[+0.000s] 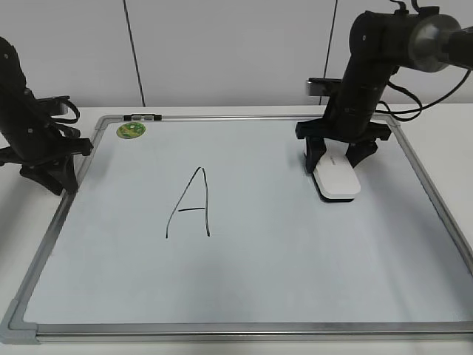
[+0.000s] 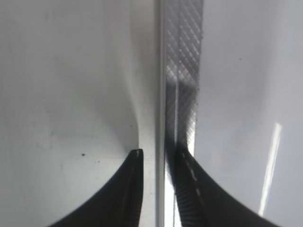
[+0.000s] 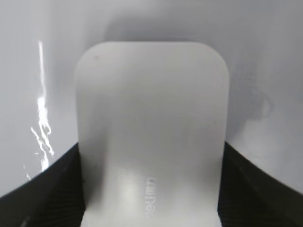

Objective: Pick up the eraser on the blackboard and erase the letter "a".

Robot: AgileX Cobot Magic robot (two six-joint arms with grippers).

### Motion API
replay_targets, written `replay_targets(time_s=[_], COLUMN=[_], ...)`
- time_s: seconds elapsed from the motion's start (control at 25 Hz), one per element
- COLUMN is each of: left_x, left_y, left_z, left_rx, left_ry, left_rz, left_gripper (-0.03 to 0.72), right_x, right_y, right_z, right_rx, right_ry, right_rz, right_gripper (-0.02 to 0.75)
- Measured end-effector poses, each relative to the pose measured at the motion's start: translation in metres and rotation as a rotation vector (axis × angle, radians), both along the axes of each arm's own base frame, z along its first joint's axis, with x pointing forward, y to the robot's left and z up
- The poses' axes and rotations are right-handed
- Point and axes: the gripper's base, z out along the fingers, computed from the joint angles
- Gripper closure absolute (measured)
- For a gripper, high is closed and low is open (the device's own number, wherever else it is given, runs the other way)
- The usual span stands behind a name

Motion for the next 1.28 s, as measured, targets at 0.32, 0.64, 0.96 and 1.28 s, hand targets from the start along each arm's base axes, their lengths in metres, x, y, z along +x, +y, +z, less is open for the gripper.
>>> replay_targets(time_s=[0.32, 0.64, 0.96, 1.28], left_x=[0.001, 0.001, 0.001, 0.001], left_y=[0.000, 0.000, 0.000, 0.000], left_z=[0.000, 0.000, 0.000, 0.000], left_rx=[0.002, 0.002, 0.003, 0.003], left_ry=[-0.004, -0.004, -0.004, -0.004], left_rz=[-0.001, -0.001, -0.001, -0.001], left_gripper=[0.502, 0.502, 0.502, 0.501], right_x=[-0.007, -0.024, -0.034, -0.033], right_y=[-0.013, -0.059, -0.109, -0.121], right_z=[0.071, 0.053, 0.036, 0.027], right_rx=[-0.091, -0.149, -0.132, -0.088], right_ry=[-0.167, -0.058, 0.028, 0.044], right_rz=[-0.020, -0.107, -0.150, -0.141], right_gripper=[0.206, 0.206, 0.206, 0.206])
